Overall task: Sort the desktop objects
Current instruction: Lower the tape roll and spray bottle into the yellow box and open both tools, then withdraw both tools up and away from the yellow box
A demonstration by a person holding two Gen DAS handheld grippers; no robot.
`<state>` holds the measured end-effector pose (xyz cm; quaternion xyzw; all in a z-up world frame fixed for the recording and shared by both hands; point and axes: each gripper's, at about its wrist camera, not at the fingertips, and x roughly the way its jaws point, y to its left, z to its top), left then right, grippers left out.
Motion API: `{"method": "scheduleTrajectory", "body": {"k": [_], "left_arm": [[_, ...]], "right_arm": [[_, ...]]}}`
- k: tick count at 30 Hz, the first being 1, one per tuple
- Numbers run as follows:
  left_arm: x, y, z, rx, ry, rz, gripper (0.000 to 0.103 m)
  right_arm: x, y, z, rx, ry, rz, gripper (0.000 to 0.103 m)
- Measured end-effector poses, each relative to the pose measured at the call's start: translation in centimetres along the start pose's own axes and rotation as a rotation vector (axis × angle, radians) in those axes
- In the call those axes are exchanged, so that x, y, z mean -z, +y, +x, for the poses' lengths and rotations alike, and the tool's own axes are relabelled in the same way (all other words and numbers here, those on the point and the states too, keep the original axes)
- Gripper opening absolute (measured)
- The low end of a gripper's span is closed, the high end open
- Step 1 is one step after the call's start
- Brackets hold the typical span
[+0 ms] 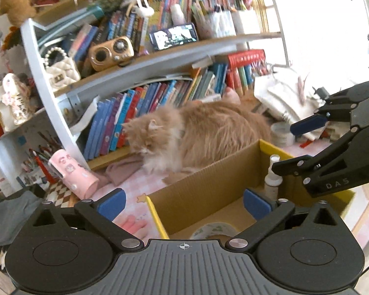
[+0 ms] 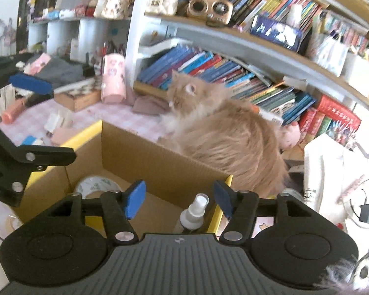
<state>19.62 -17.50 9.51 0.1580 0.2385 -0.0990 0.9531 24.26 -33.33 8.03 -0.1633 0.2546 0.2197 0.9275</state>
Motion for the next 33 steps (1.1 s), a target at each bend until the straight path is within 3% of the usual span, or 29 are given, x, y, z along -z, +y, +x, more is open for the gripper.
{"method": "scheduleTrajectory", "body": {"k": [6, 20, 33], "left_arm": [[0.7, 1.5, -2.6, 0.003, 0.003, -0.097, 0.103], [4.0, 4.5, -7.5, -0.012, -0.028, -0.191, 0.103], [9.5, 6.1, -11.3, -0.005, 0.047, -0.203, 0.103]], "right_arm": [[-0.4, 0.9, -3.0, 0.049, -0.034, 0.042, 0.065], [1.3, 5.0, -8.0, 0.153, -0.054, 0.156, 0.070], [5.4, 10.5, -11.4, 0.240, 0.015, 0.331, 0.070]]}}
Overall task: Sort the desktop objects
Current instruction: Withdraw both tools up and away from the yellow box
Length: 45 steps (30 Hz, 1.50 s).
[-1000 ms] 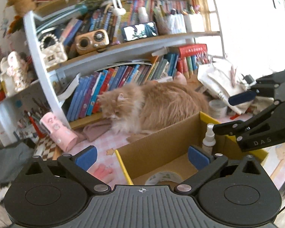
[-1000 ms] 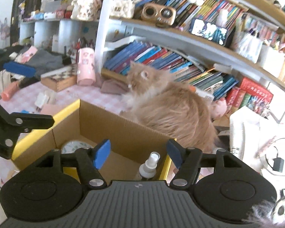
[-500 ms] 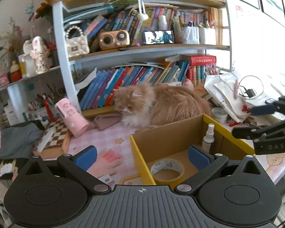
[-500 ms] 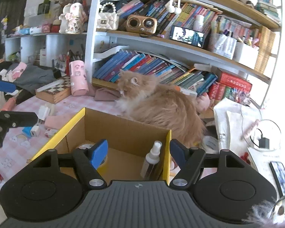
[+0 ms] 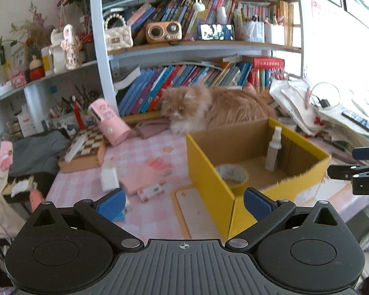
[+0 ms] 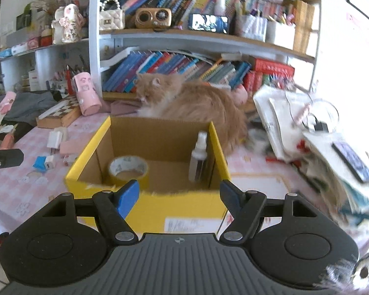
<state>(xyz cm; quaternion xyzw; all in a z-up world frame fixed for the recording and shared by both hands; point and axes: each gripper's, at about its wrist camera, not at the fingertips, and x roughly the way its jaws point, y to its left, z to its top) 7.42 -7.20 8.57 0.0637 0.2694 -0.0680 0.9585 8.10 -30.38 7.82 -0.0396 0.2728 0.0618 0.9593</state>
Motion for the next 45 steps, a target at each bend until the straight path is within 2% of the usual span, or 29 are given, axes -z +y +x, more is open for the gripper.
{"method": "scheduleTrajectory", "body": {"k": [13, 23, 27, 31, 40, 45], "left_arm": [[5.6, 2.0, -1.3, -0.022, 0.088, -0.032, 0.103], [8.7, 3.4, -2.7, -0.054, 0.135, -0.050, 0.103], [9.9, 4.0, -3.2, -0.085, 0.152, -0.068, 0.103], [11.1, 4.2, -3.5, -0.077, 0.178, -0.064, 0.103], [11.4, 5.3, -3.8, -0.085, 0.175, -0.057, 0.103], [11.3, 6.5, -3.9, -0.103, 0.168, -0.098, 0.103]], "right_arm": [[6.1, 4.2, -2.7, 0.047, 0.106, 0.121, 0.071], [9.2, 8.8, -3.2, 0.008, 0.158, 0.120, 0.071], [9.9, 10.4, -2.6, -0.014, 0.173, 0.106, 0.071], [10.1, 11.8, -2.3, -0.050, 0.189, 0.090, 0.071], [9.3, 14.3, -1.4, -0.137, 0.189, 0.042, 0.071], [8.7, 14.9, -0.9, -0.157, 0.184, 0.040, 0.071]]}}
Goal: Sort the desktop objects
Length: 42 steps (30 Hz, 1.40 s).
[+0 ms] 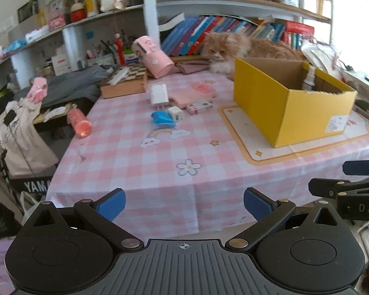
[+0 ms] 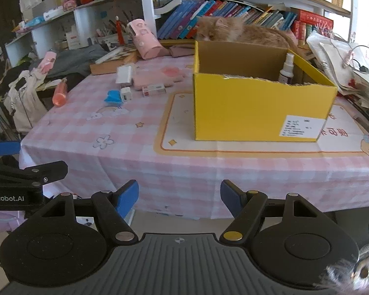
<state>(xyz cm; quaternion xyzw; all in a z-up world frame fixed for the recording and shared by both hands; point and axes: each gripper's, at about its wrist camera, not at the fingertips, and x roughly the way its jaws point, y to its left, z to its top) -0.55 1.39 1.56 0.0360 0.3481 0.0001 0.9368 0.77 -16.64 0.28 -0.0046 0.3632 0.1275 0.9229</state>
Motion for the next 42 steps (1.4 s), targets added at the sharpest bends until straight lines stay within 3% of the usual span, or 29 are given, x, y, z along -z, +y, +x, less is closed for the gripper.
{"method": "scheduleTrajectory", "body": {"k": [30, 42], "left_arm": [[-0.2, 3.2, -0.2, -0.016, -0.045, -0.056, 0.103], [-0.3, 3.8, 0.3, -0.006, -0.039, -0.056, 0.103]], "right_arm": [[-2.0, 5.3, 1.8, -0.047, -0.018, -0.135, 0.071], [-2.2, 5.6, 2.5, -0.047, -0.029, -0.126, 0.071]]}}
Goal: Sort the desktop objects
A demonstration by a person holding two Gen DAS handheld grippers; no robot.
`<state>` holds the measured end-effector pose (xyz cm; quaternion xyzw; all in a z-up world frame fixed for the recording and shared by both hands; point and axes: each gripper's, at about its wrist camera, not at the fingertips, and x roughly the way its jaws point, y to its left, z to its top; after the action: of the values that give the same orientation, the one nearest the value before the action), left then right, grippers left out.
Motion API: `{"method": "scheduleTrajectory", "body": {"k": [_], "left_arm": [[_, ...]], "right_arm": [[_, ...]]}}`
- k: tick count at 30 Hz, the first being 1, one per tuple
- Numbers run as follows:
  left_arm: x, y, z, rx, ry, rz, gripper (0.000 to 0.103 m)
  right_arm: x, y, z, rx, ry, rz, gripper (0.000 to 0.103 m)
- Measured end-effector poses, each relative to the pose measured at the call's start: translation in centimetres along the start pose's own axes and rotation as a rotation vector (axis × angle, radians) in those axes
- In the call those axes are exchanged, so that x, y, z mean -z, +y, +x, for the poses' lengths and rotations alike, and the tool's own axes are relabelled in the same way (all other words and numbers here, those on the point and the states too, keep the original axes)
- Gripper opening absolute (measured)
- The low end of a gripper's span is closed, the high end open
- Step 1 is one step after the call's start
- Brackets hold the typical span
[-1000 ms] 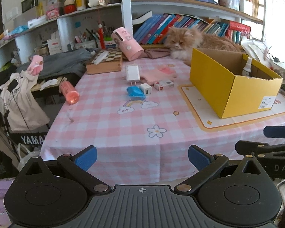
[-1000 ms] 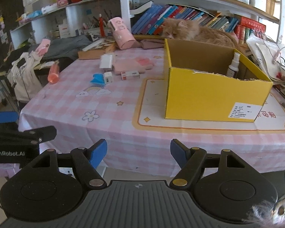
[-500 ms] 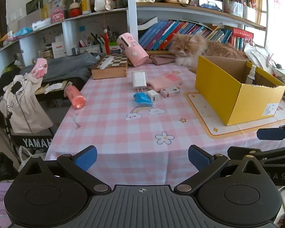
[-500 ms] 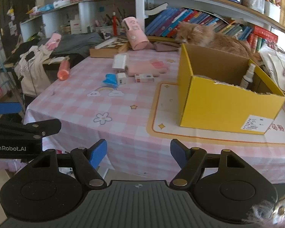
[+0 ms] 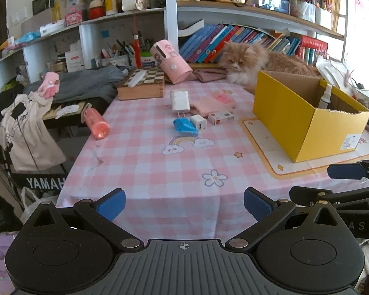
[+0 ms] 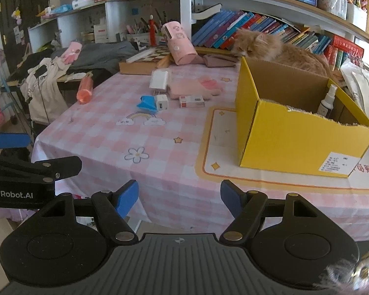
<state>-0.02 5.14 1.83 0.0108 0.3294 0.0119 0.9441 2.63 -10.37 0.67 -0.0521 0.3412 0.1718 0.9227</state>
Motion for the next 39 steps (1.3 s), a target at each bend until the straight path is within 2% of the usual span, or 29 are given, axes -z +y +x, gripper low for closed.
{"method": "scheduleTrajectory", "body": {"k": [10, 20, 33, 39], "left_arm": [[-1.3, 0.7, 1.5, 0.000, -0.008, -0.013, 0.103], [-3.7, 1.6, 5.5, 0.002, 0.027, -0.048, 0.103], [-7.3, 2.5, 10.3, -0.059, 0.055, -0.074, 0.103], [-8.7, 2.4, 11.2, -0.090, 0.059, -0.087, 0.103]], "right_arm": [[-1.5, -0.1, 1.9, -0.010, -0.005, -0.011, 0.069], [-4.3, -0.9, 5.5, -0.035, 0.018, -0.045, 0.069], [-8.1, -2.0, 10.9, -0.077, 0.035, -0.070, 0.069], [-10.4, -2.7, 13.6, -0.057, 0.013, -0.015, 0.069]]}}
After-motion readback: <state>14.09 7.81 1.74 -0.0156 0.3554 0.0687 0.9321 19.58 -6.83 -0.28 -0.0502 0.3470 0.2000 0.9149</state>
